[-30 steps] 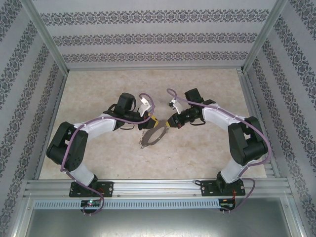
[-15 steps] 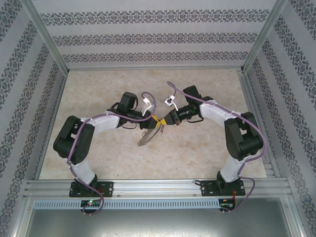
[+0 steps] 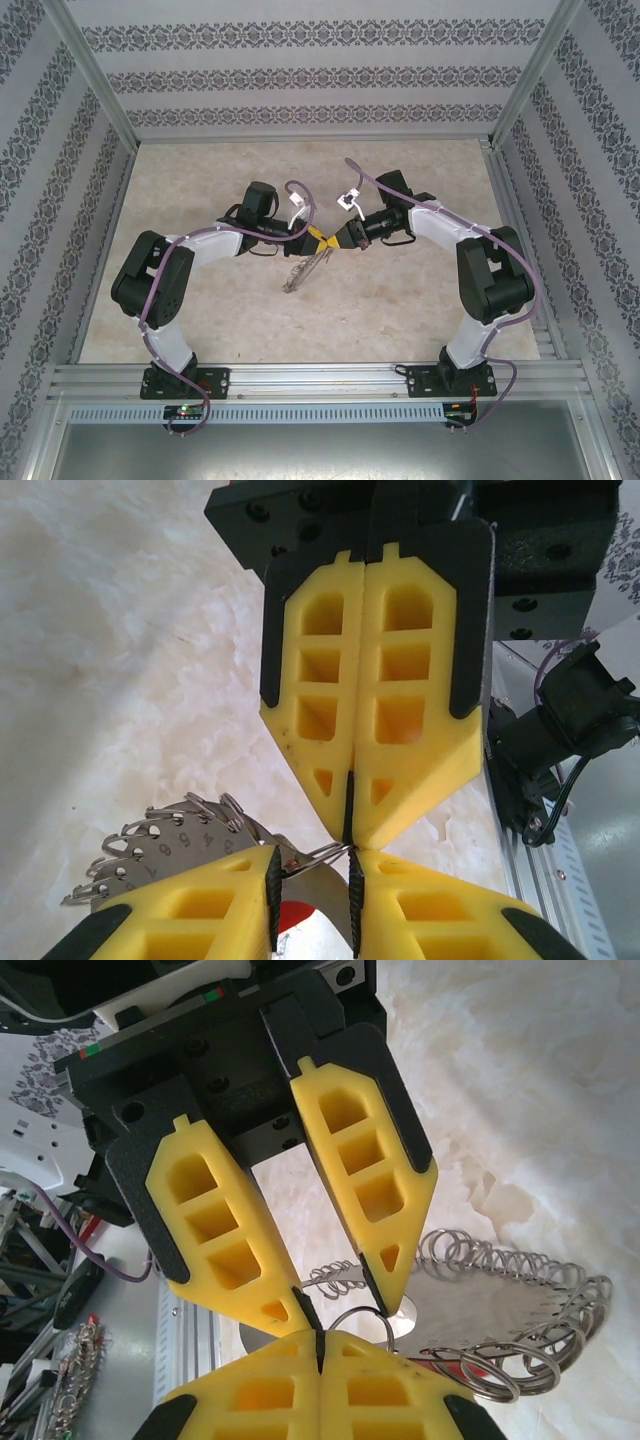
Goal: Put the keys on the keyring
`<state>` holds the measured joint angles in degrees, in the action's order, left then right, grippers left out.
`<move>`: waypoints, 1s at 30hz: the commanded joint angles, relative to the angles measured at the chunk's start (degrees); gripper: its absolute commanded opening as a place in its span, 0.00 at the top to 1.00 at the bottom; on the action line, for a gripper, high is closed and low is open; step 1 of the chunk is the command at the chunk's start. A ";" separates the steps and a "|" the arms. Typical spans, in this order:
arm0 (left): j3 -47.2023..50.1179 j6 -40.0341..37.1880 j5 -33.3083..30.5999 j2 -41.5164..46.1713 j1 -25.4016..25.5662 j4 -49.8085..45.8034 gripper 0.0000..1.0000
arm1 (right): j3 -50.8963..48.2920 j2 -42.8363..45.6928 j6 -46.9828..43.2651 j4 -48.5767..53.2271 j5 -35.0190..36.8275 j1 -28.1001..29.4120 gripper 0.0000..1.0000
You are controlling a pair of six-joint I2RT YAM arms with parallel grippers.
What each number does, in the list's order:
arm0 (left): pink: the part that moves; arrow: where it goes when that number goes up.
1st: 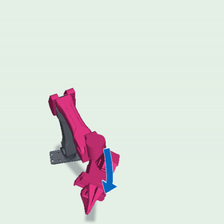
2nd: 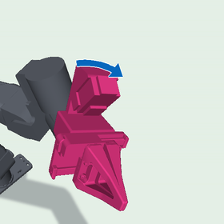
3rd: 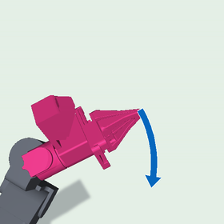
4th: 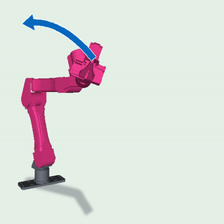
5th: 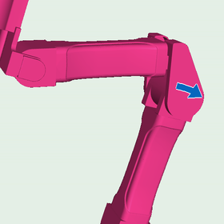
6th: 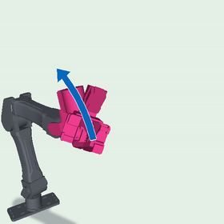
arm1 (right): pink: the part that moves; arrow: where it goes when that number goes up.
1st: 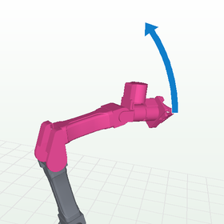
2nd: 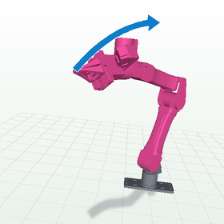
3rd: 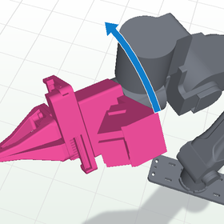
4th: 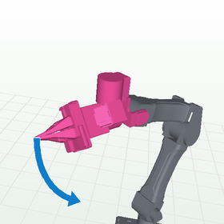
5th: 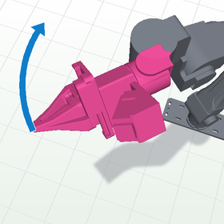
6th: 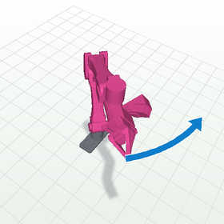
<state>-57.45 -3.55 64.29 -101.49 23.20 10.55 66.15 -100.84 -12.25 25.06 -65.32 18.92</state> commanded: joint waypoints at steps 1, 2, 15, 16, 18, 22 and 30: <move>-0.29 1.01 2.77 -0.22 -0.46 6.46 0.73 | 1.53 -1.55 -2.06 0.65 -3.20 0.25 1.00; -0.04 1.03 2.30 -0.12 -0.47 7.19 0.73 | 1.55 -1.64 -2.11 0.76 -3.28 0.29 1.00; 3.27 2.61 1.01 2.77 -1.87 14.87 0.71 | 2.23 -1.84 -2.91 1.40 -8.09 -0.26 1.00; 3.05 2.48 1.29 2.94 -2.02 14.47 0.72 | 2.23 -1.74 -2.86 1.28 -8.11 -0.28 1.00; 2.52 2.32 1.96 3.16 -2.30 13.55 0.72 | 2.34 -1.40 -2.71 1.22 -8.07 -0.28 1.00; 2.05 2.93 3.80 3.01 -2.74 13.77 0.72 | 2.49 -0.92 -2.60 1.22 -8.15 -0.28 1.00; 0.69 1.11 8.35 1.72 -2.75 9.21 0.72 | 3.28 -1.24 -2.08 1.18 -8.11 -0.27 1.00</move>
<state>-54.85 -1.04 68.29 -99.96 20.91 21.58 67.79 -102.19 -12.86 25.91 -70.19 18.61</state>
